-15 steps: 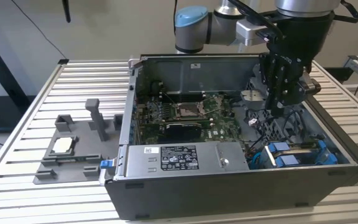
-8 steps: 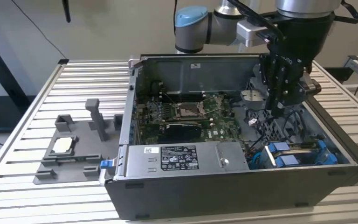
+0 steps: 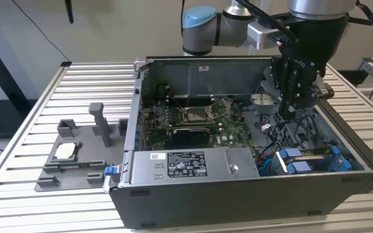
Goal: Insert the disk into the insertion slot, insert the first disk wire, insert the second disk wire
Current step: 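Insert the second disk wire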
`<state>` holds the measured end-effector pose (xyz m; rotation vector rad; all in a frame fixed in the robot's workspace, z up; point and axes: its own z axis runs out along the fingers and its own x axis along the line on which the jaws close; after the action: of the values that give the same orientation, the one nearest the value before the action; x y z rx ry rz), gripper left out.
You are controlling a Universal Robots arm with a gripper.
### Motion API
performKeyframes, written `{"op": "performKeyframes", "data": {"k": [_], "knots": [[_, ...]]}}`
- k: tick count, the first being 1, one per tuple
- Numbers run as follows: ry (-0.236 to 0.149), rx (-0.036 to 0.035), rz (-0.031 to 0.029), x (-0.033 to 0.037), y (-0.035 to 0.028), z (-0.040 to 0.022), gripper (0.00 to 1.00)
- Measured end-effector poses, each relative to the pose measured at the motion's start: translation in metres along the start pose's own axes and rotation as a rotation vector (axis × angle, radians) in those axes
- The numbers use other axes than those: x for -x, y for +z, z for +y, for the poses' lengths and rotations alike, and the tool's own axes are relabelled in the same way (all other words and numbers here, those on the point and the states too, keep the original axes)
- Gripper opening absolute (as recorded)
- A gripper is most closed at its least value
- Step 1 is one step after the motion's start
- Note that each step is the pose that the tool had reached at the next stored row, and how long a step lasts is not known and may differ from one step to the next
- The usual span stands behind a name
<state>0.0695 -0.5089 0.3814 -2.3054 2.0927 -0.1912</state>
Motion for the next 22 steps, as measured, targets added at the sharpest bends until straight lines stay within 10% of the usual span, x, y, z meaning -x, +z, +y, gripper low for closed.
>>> {"op": "performKeyframes", "data": {"k": [8, 22], "knots": [[0.001, -0.0006, -0.0075, -0.0085, 0.0017, -0.0015, 0.16], [0.006, 0.0098, -0.0638, -0.0327, 0.0076, -0.0084, 0.16]]}}
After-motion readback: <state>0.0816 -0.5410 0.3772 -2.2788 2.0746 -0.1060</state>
